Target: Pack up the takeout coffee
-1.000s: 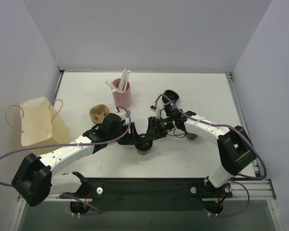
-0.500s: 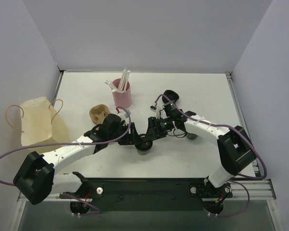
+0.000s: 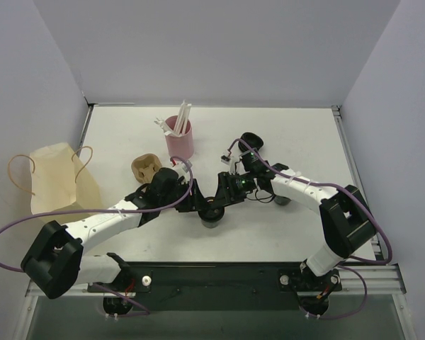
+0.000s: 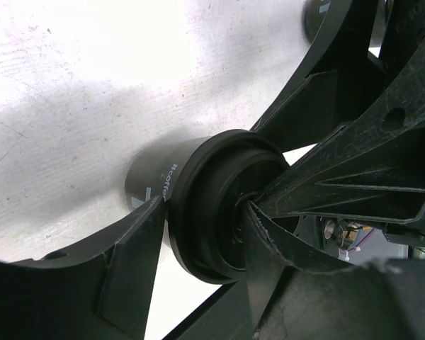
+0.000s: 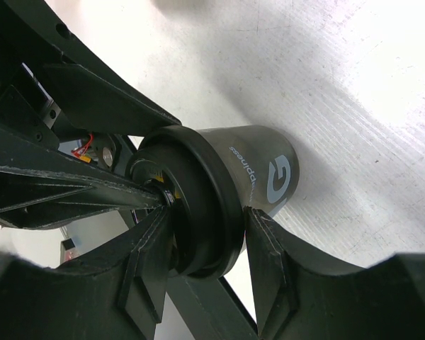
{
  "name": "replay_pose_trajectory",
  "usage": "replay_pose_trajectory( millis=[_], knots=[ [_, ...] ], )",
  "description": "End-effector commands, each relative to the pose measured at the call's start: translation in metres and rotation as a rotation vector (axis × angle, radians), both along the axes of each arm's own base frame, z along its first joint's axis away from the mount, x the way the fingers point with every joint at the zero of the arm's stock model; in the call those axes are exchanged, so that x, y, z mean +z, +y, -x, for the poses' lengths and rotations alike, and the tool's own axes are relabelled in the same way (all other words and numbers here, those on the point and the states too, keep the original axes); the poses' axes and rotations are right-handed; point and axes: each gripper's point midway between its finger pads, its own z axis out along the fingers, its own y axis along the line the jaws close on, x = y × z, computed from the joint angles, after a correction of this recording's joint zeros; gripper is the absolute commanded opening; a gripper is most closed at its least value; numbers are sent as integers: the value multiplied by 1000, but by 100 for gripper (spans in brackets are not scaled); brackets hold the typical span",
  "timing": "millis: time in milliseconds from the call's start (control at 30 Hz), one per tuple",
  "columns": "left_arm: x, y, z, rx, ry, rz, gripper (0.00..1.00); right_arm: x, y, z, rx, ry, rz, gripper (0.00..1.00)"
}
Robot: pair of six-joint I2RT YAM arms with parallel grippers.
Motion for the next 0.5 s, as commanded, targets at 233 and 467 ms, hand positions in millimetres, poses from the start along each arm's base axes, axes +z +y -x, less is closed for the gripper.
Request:
replay_pose_trajectory(
  millis=[233,467],
  knots=[
    [-45,27,7,69,63,-162,50,42,2,-17,-51,-49,-61,56],
    [-55,28,13,73,80,-189,49,52,-6,-22,-88,-47,-81,60]
  ],
)
